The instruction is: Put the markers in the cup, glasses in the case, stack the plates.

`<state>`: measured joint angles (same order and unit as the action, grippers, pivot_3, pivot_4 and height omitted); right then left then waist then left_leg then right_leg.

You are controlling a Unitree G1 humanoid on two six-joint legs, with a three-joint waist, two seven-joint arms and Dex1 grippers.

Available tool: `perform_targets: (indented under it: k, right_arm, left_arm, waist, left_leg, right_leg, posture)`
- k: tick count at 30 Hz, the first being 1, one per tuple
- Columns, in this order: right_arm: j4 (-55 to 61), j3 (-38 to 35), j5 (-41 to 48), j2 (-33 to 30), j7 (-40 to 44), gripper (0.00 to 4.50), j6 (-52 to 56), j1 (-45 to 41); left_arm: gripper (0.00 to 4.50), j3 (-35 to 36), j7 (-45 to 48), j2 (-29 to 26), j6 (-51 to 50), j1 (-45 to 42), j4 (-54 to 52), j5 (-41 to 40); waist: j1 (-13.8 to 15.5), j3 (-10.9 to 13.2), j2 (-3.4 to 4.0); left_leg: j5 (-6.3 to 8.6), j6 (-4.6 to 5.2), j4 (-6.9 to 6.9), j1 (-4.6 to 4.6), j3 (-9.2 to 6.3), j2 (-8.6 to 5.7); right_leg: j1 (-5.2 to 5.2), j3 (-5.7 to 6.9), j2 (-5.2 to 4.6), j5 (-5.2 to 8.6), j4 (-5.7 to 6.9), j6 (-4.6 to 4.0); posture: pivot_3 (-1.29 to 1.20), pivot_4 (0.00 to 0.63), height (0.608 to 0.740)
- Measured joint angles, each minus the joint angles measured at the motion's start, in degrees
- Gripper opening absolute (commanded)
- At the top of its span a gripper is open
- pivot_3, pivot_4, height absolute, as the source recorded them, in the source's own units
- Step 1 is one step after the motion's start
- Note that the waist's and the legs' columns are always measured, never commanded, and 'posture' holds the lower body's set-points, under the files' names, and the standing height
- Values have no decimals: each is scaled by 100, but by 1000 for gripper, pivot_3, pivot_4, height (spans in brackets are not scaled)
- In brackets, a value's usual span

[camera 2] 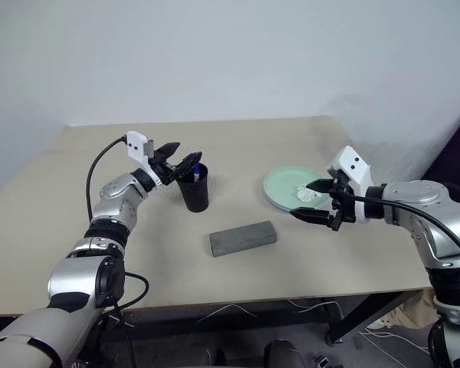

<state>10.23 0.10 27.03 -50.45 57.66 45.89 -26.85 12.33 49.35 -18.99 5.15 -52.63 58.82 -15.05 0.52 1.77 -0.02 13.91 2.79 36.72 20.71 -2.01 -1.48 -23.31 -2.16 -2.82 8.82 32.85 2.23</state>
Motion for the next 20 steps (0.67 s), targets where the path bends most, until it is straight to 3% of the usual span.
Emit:
perform_targets:
  k: [6,10,20]
  right_arm:
    - [-168,-75,-11,1,11,4500,-78,-23]
    - [-455,-30,-29,27,69,4500,-178,-239]
    - [-889,219,-175,103,348,4500,-367,-693]
  left_arm:
    - [4470,-159,1119,-1129,-1032,124,-1213,-153]
    - [4470,-229,1497,-1863,-1597,914,-2445,-179]
    - [4470,-22,1542,-2044,-2841,2846,-4664,-982]
  waist:
    - [-63,-1,2]
    - [-60,-4,13]
    - [-34,-3,8]
  left_leg:
    - [0,-1,-19,-9,8,5]
    - [0,-1,-21,-14,9,13]
    - [1,-2,-12,-8,10,37]
  right_leg:
    - [-6,-4,2,4,1,-6]
    - [-6,-6,-1,9,4,-15]
    - [-5,-1,-12,10,1,-16]
  posture:
    - [0,0,727]
    - [0,0,727]
    - [0,0,727]
